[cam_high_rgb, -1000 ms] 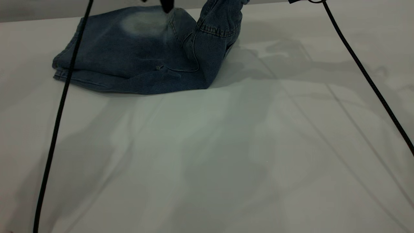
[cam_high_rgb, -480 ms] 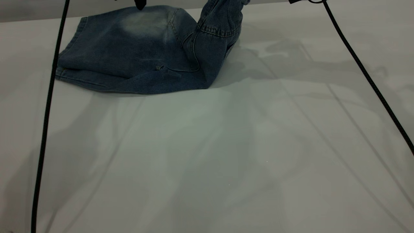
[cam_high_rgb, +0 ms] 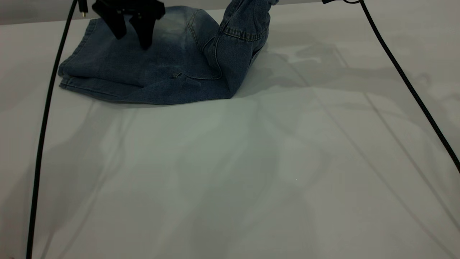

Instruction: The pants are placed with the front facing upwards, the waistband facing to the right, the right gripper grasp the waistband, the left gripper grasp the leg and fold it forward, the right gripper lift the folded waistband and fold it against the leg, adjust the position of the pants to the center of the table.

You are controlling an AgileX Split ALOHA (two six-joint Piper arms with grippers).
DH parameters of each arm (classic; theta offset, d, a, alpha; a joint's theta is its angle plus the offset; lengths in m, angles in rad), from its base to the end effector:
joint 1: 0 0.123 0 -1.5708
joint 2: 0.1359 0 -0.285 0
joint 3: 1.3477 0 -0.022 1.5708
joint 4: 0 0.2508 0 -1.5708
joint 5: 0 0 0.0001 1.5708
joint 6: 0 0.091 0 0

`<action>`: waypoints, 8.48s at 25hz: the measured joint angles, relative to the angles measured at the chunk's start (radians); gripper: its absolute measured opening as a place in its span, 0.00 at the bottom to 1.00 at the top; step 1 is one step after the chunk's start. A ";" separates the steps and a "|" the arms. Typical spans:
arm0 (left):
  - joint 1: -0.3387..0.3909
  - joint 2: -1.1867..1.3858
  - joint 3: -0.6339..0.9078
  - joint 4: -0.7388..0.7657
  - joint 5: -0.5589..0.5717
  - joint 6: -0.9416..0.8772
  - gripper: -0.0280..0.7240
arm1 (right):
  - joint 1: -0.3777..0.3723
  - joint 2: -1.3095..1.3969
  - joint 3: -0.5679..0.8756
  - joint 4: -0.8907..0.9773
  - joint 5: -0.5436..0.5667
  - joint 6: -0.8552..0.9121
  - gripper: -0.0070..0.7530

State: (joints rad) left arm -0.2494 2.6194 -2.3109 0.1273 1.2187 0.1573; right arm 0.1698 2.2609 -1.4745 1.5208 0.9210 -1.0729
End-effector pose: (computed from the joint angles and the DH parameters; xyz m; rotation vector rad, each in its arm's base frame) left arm 0.5119 -0.1192 0.1072 0.6589 2.9273 0.1745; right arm 0.4366 0.1483 0.1334 -0.1984 2.3234 1.3620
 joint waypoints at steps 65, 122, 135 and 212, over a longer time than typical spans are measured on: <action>0.065 -0.346 -0.015 0.112 0.005 0.017 0.69 | 0.173 0.002 -0.272 -0.140 -0.019 0.252 0.14; 0.054 -0.543 -0.015 -0.008 0.003 0.009 0.69 | 0.380 0.441 -0.780 0.026 -0.213 0.292 0.57; 0.054 -0.543 -0.015 -0.007 0.003 0.009 0.69 | 0.297 0.432 -0.837 -0.133 -0.133 0.384 0.77; 0.012 -0.023 0.254 -0.256 0.016 0.052 0.69 | -0.119 -0.028 -1.142 -1.386 0.300 1.015 0.69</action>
State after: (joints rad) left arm -0.2379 2.5967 -2.0567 -0.1290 1.2348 0.2088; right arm 0.0505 2.2331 -2.6165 0.1350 1.2211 -0.0580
